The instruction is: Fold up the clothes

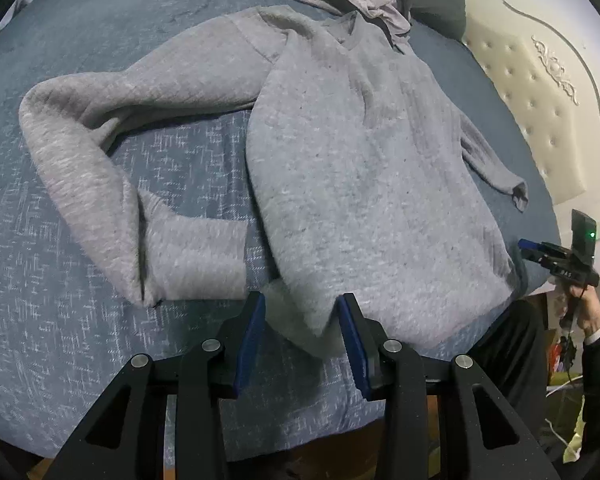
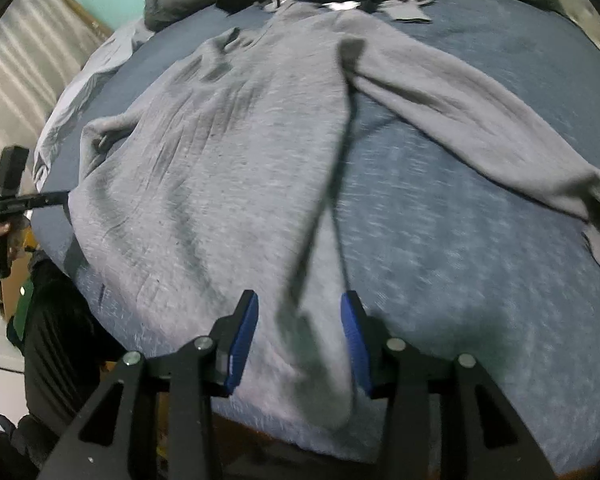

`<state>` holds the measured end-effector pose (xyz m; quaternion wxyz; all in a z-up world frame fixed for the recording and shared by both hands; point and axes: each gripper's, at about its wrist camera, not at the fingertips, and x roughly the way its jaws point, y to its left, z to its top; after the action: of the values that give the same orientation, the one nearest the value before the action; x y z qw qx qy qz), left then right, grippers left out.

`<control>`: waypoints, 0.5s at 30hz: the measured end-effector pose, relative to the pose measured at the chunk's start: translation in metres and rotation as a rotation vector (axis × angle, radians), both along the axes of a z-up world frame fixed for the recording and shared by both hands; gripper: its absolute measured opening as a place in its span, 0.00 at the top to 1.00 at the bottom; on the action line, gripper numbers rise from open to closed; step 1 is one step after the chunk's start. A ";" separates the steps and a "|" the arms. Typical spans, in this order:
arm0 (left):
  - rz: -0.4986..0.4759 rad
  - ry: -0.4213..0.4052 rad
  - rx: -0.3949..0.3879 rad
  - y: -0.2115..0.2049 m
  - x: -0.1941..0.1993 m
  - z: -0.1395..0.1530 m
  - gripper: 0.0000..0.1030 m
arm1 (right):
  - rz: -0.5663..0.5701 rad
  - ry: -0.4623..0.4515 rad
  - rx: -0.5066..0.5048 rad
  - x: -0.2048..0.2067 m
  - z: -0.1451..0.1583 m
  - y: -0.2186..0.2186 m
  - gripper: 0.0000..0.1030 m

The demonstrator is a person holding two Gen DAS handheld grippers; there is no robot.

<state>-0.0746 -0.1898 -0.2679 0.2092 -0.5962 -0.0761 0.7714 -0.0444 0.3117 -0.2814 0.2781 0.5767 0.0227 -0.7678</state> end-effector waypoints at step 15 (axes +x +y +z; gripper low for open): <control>0.042 0.002 0.022 -0.010 -0.014 0.000 0.57 | -0.079 0.032 -0.063 -0.025 -0.001 0.012 0.98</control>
<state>-0.0889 -0.2002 -0.2676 0.1996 -0.5915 -0.0971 0.7752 -0.0691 0.3242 -0.2829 0.2652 0.5557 -0.0196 -0.7877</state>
